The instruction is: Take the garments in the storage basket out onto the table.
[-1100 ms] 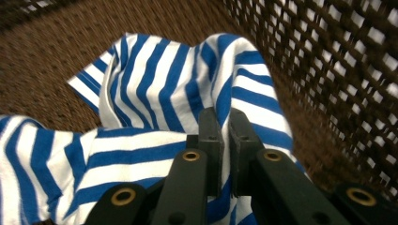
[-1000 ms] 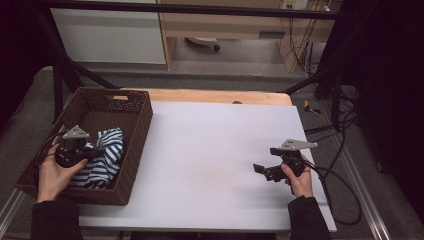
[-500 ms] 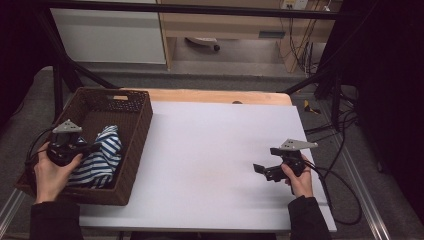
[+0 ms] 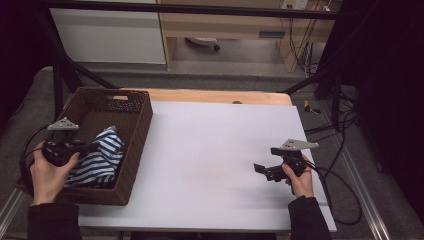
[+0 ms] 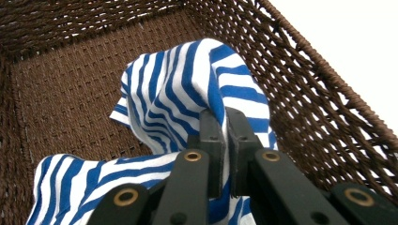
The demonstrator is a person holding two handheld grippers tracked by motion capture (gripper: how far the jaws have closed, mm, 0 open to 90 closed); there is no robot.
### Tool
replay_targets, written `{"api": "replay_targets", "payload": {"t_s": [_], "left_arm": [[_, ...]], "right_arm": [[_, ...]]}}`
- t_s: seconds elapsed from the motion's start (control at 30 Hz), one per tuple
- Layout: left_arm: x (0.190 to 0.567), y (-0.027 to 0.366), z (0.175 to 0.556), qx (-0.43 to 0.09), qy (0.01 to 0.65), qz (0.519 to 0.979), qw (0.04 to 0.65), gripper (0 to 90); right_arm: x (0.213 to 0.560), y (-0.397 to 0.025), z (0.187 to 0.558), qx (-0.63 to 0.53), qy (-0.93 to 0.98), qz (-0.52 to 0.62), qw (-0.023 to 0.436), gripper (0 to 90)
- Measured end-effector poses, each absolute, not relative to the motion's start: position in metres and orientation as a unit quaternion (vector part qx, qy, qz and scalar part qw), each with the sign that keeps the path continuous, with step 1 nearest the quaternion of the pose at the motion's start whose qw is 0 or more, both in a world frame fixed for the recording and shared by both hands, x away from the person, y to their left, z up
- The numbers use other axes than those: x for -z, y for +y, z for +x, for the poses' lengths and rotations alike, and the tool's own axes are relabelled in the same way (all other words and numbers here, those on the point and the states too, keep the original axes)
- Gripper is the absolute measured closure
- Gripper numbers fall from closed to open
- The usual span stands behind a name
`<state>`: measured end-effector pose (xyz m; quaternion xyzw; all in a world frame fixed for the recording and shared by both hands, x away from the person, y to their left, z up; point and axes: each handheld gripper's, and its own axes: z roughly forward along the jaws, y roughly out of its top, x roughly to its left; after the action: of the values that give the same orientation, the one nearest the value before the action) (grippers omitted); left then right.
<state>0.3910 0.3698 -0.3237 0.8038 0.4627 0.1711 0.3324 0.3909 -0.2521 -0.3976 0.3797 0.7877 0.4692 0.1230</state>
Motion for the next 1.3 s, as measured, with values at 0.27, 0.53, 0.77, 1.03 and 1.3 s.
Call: {"api": "replay_targets", "payload": {"t_s": [0.27, 0.53, 0.77, 1.03, 1.3], "left_arm": [[0.314, 0.369, 0.389, -0.169, 0.458, 0.805, 0.336, 86.7], [0.299, 0.37, 0.385, -0.168, 0.454, 0.805, 0.344, 86.7], [0.286, 0.371, 0.382, -0.167, 0.449, 0.808, 0.344, 86.7], [0.275, 0.37, 0.384, -0.162, 0.445, 0.81, 0.345, 86.7], [0.264, 0.369, 0.384, -0.165, 0.441, 0.815, 0.338, 86.7]], "right_arm": [[0.397, -0.253, 0.391, -0.47, 0.787, 0.379, 0.125, 1.7], [0.397, -0.253, 0.391, -0.47, 0.787, 0.379, 0.125, 1.7], [0.395, -0.254, 0.39, -0.471, 0.787, 0.378, 0.126, 1.7], [0.396, -0.253, 0.39, -0.471, 0.787, 0.378, 0.126, 1.7], [0.395, -0.254, 0.39, -0.471, 0.787, 0.378, 0.127, 1.7]]}}
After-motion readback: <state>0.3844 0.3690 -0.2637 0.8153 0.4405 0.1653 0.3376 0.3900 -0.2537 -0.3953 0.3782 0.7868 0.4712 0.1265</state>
